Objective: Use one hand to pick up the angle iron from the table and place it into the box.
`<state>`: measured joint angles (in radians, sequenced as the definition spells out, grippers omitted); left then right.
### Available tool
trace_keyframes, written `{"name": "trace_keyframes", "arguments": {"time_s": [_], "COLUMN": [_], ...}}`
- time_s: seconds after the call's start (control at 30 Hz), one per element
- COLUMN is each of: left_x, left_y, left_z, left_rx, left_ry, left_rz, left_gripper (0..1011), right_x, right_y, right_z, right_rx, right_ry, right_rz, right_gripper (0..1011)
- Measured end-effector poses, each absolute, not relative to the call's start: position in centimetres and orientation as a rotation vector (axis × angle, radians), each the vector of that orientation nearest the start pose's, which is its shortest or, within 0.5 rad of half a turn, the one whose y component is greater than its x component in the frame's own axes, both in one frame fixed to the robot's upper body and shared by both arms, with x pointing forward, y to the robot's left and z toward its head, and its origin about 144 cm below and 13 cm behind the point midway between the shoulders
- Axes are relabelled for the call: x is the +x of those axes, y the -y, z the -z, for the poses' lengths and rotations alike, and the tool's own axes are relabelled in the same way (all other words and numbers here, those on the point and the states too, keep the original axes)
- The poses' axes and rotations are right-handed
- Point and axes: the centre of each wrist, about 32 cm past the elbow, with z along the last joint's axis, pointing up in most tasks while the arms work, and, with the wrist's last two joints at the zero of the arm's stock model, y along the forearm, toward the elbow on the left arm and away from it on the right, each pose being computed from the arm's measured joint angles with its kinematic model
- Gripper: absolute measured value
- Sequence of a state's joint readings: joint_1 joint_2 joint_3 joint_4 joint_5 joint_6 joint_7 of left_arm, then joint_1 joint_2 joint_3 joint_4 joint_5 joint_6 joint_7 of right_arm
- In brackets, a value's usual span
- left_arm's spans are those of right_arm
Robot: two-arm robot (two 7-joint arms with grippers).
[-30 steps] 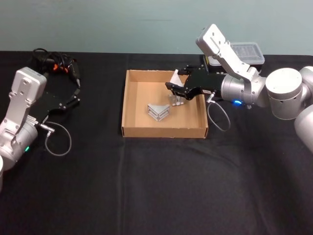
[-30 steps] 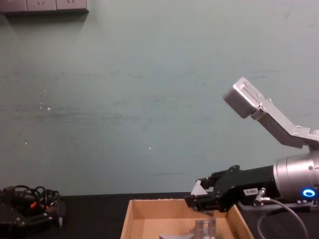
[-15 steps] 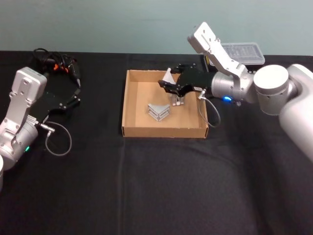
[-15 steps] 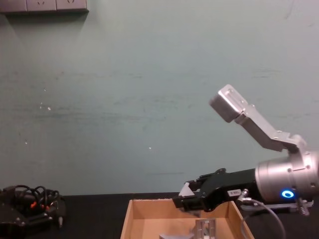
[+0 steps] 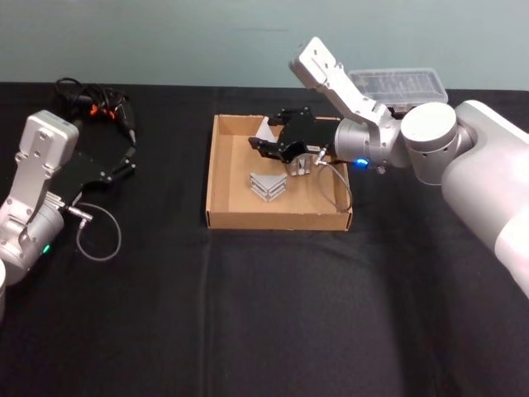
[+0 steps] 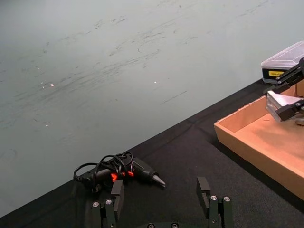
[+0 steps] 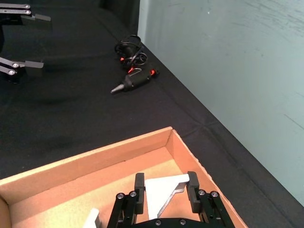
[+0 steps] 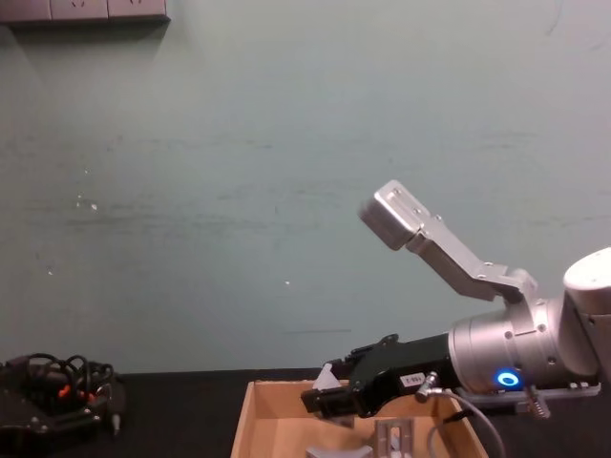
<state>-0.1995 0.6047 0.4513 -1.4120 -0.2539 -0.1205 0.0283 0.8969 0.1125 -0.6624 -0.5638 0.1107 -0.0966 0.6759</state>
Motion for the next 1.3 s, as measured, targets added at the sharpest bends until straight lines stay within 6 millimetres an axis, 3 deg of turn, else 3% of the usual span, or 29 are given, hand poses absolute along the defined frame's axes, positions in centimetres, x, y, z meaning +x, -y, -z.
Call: {"name": "trace_keyframes", "arguments": {"time_s": [0.27, 0.67, 0.8, 1.07, 1.3], "left_x": [48.9, 48.9, 48.9, 48.9, 48.9], "left_y": [-31.0, -31.0, -31.0, -31.0, -31.0], "left_z": [-114.0, -114.0, -114.0, -114.0, -114.0], "left_rx": [0.304, 0.304, 0.305, 0.304, 0.305], "left_ry": [0.285, 0.285, 0.285, 0.285, 0.285], "left_rz": [-1.248, -1.248, -1.248, -1.248, -1.248], "left_gripper": [1000, 1000, 1000, 1000, 1000], "right_x": [66.5, 66.4, 66.0, 64.4, 60.9], "right_y": [17.9, 17.9, 18.3, 19.1, 21.0], "right_z": [-119.0, -119.0, -119.2, -119.8, -120.9], "right_rx": [-0.474, -0.469, -0.452, -0.396, -0.310], "right_ry": [0.149, 0.152, 0.156, 0.179, 0.260], "right_rz": [0.557, 0.546, 0.561, 0.609, 0.720], "right_gripper": [560, 921, 996, 1000, 1000]}}
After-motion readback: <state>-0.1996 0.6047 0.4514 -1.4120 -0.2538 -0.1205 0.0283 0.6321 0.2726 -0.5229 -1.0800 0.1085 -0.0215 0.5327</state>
